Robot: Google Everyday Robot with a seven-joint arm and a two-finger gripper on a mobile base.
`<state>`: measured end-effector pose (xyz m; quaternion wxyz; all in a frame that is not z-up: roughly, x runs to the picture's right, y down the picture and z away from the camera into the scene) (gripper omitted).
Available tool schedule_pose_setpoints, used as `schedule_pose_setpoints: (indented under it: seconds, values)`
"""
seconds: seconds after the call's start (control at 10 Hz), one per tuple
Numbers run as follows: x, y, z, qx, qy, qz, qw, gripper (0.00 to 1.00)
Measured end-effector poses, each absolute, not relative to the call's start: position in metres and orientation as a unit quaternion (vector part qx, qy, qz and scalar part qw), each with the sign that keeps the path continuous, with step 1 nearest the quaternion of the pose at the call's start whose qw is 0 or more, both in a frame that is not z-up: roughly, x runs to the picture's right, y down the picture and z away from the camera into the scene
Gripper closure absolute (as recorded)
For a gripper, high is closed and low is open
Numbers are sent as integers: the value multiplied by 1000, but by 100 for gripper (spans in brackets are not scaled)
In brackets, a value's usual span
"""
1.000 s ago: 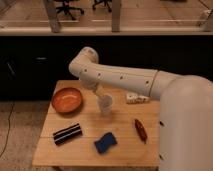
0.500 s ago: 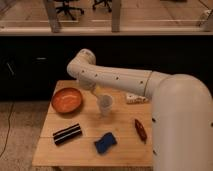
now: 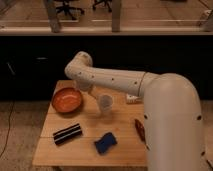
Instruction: Drag the ceramic bowl in a circle
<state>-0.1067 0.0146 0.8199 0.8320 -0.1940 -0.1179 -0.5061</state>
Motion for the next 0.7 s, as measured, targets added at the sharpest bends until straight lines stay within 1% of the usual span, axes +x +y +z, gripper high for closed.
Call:
schedule_pose_setpoints:
  seconds: [0.7]
  values:
    - [-138, 21, 849, -188, -141, -531, 814, 20]
